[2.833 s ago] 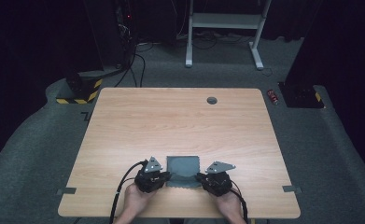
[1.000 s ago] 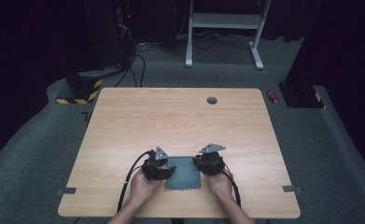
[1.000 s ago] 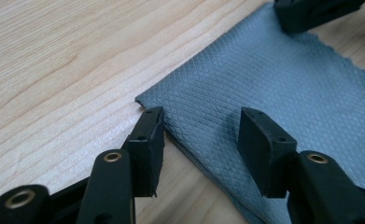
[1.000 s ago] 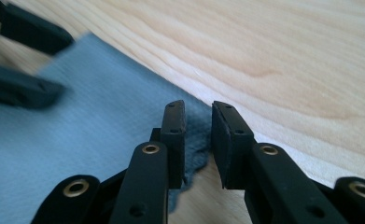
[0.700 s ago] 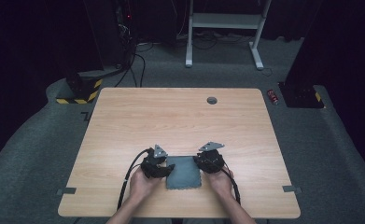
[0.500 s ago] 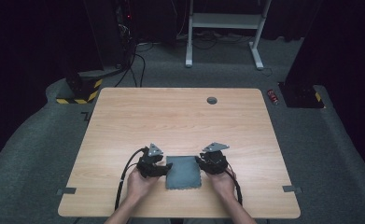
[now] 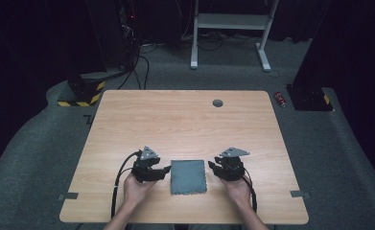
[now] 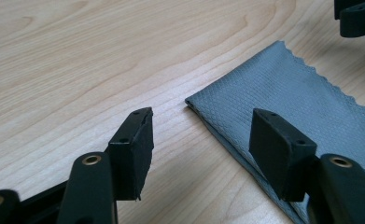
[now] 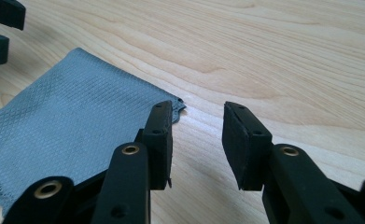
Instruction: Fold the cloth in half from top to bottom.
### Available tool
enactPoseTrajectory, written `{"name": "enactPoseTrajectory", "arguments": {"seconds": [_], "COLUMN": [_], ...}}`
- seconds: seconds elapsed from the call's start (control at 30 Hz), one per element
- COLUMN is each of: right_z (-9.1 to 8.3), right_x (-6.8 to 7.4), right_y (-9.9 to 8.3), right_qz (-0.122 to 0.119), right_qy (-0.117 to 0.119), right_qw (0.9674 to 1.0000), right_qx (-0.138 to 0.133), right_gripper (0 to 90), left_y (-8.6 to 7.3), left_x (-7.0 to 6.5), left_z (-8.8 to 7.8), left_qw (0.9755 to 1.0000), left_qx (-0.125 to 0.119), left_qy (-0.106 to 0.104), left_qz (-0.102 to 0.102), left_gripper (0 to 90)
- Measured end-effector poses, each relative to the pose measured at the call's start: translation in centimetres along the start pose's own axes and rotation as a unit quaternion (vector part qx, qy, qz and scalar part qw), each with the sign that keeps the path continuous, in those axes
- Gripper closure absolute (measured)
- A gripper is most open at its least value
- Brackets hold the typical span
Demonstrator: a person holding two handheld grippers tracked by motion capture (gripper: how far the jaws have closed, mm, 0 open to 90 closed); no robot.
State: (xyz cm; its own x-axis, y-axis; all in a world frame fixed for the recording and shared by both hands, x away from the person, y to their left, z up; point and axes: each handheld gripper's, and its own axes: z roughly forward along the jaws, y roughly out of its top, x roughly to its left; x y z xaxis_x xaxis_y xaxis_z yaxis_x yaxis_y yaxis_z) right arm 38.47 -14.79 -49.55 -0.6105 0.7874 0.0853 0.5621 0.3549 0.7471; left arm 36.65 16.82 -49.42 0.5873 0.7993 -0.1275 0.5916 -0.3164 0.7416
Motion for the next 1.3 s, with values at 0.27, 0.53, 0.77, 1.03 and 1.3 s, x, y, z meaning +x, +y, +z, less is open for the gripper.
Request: {"name": "enactPoseTrajectory", "arguments": {"seconds": [0.27, 0.53, 0.77, 1.03, 1.3], "right_z": [-1.1, -1.9, -2.5, -3.2, -4.0], "right_x": [-0.4, -0.9, -1.0, -0.9, -1.1], "right_y": [-0.5, -1.0, -1.2, -1.6, -2.3], "right_qz": [0.008, 0.015, 0.014, 0.015, 0.02], "right_qy": [-0.002, -0.007, -0.006, -0.005, -0.007], "right_qw": [0.9999, 0.9997, 0.9996, 0.9995, 0.9991], "right_qx": [-0.012, -0.018, -0.023, -0.028, -0.036], "right_gripper": [61.4, 59.9, 59.2, 59.1, 58.9], "left_y": [-0.4, -1.0, -1.4, -1.8, -2.3], "left_x": [0.5, 0.7, 1.1, 1.1, 1.2], "left_z": [-1.0, -1.7, -2.4, -3.5, -4.1], "left_qw": [0.9999, 0.9998, 0.9996, 0.9992, 0.9988], "left_qx": [-0.012, -0.016, -0.021, -0.032, -0.039], "left_qy": [0.003, 0.008, 0.012, 0.015, 0.018], "left_qz": [-0.008, -0.009, -0.017, -0.019, -0.023], "left_gripper": [39.0, 38.0, 37.4, 37.4, 37.3]}}
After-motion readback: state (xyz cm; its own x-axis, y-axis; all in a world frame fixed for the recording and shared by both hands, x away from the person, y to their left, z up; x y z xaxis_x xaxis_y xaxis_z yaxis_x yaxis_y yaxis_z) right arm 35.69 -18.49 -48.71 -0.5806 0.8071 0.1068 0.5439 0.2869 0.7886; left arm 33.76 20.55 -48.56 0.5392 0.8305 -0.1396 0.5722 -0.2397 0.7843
